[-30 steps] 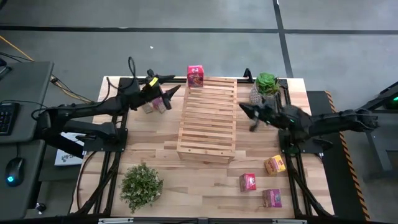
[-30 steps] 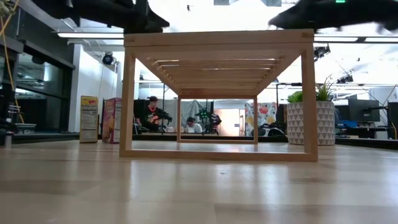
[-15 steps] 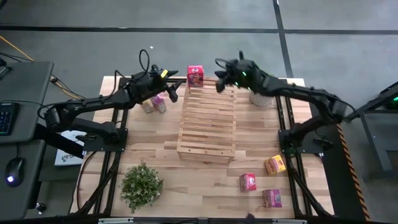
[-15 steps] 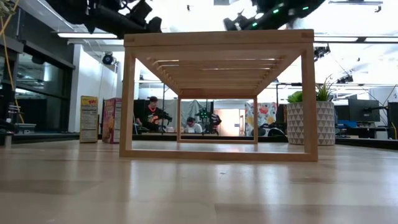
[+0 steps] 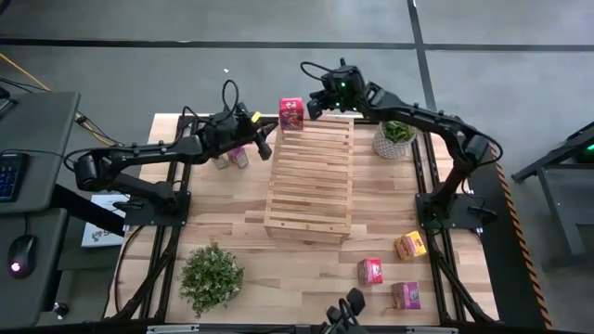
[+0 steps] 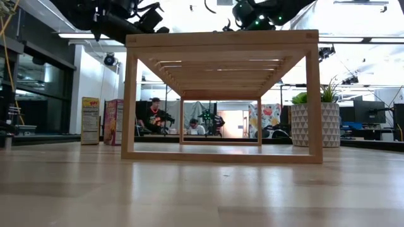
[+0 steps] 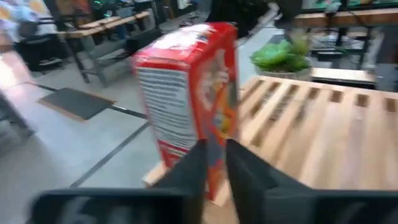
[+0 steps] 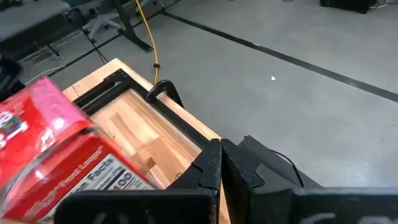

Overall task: Stack cereal on shelf
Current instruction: Put the top red cereal box on the shelf

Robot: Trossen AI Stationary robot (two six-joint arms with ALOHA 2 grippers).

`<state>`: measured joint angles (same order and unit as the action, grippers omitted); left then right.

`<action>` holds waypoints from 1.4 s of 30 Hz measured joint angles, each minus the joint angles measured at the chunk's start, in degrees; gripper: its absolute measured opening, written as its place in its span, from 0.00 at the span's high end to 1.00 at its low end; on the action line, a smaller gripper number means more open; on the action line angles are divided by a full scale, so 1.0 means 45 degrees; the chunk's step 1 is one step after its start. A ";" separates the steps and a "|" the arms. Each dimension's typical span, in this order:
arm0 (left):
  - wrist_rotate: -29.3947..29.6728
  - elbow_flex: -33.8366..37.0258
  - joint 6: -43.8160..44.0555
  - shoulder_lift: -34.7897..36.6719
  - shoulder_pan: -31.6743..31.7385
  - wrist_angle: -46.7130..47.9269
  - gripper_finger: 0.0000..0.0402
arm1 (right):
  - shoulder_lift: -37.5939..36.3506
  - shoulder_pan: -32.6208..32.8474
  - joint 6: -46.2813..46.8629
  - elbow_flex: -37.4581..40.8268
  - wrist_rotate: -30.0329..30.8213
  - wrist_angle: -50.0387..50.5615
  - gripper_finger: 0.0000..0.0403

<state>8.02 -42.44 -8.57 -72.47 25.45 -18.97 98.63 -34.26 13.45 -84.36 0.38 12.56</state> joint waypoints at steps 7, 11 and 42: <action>-0.1013 0.0000 0.0485 0.0000 -0.0120 -0.0155 0.98 | 0.0000 -0.0410 0.0019 0.0000 -0.1070 0.0062 1.00; -0.1443 0.0000 0.0641 -0.0061 -0.0112 -0.0354 0.99 | 0.0000 -0.0385 0.0050 0.0000 -0.1217 -0.0124 1.00; -0.1908 -0.0005 0.1237 -0.1666 0.1358 -0.1761 1.00 | 0.0850 -0.0231 0.1008 0.0000 -0.3912 -0.1191 1.00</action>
<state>-0.57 -42.46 -3.01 -79.96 31.56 -26.89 102.45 -35.30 17.99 -84.36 -17.22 7.20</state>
